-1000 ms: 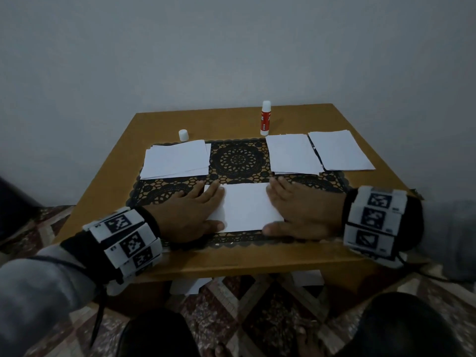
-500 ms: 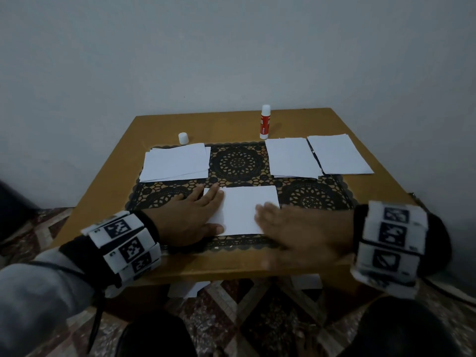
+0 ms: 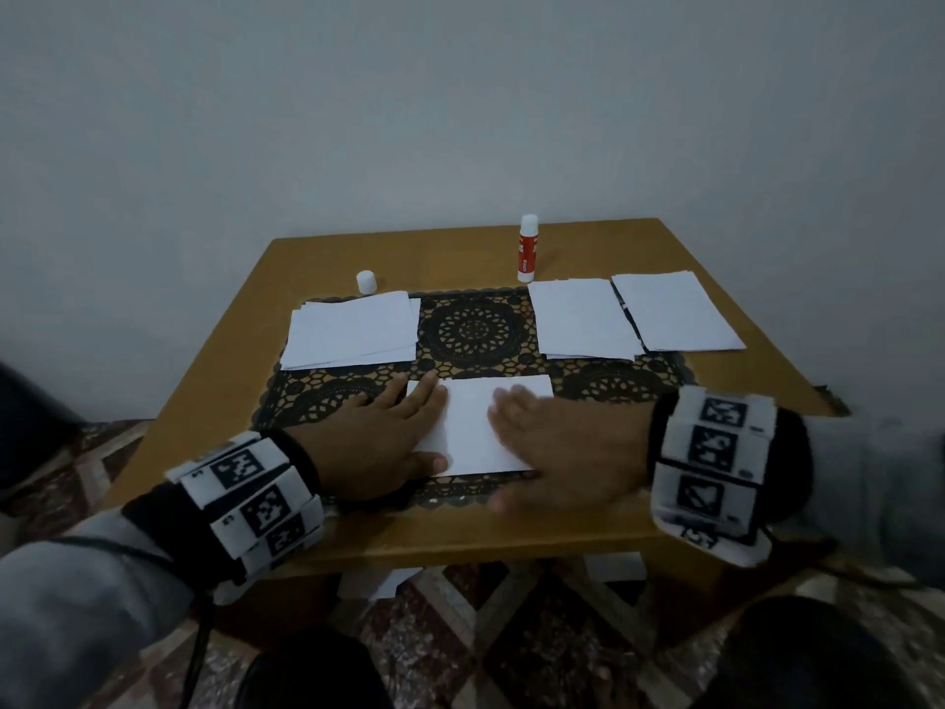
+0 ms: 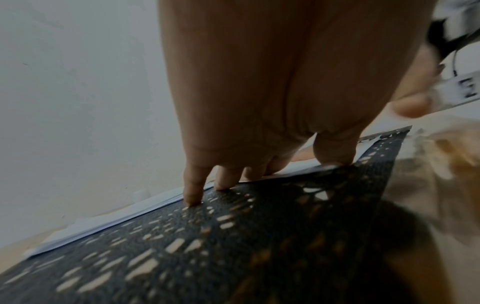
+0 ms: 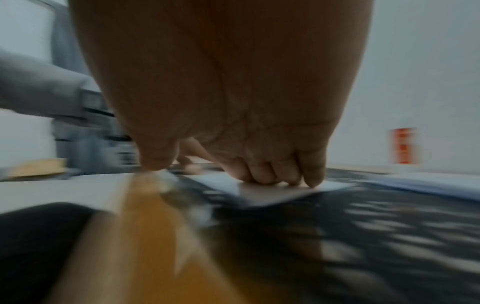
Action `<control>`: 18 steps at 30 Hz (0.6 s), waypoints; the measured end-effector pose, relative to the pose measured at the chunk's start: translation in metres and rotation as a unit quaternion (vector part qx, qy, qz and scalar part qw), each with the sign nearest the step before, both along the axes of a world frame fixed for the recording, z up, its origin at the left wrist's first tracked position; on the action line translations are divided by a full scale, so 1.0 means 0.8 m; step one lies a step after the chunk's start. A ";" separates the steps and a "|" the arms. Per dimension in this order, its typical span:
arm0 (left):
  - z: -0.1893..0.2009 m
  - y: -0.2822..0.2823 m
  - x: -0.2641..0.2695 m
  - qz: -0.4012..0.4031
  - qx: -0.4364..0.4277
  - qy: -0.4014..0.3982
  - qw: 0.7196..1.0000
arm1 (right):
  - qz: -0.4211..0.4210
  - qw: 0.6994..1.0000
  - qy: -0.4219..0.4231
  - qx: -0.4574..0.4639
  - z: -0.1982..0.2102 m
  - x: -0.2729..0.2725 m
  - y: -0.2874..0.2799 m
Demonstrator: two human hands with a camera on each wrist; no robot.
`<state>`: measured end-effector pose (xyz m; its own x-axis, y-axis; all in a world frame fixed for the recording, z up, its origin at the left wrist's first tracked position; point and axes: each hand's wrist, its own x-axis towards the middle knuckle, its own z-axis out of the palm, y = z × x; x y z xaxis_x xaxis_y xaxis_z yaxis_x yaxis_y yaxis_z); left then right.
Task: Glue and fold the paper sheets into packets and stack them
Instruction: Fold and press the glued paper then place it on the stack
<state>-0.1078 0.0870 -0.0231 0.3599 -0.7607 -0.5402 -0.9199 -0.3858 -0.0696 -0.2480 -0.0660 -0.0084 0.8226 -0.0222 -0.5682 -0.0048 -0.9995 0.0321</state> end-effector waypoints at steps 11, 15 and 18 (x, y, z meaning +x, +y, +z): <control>-0.002 0.001 0.002 -0.003 -0.009 -0.002 1.000 | 0.050 0.999 -0.002 0.013 -0.009 0.003 0.027; -0.005 0.000 0.005 -0.004 -0.008 -0.003 1.000 | 0.010 1.000 -0.022 0.000 -0.006 0.023 0.005; -0.004 0.002 0.004 -0.003 -0.009 0.004 1.000 | -0.024 0.998 -0.052 -0.015 -0.003 0.032 0.001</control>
<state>-0.1049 0.0888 -0.0265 0.3502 -0.7731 -0.5288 -0.9230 -0.3810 -0.0543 -0.2222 -0.0655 -0.0110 0.8745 -0.0784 -0.4787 -0.0571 -0.9966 0.0590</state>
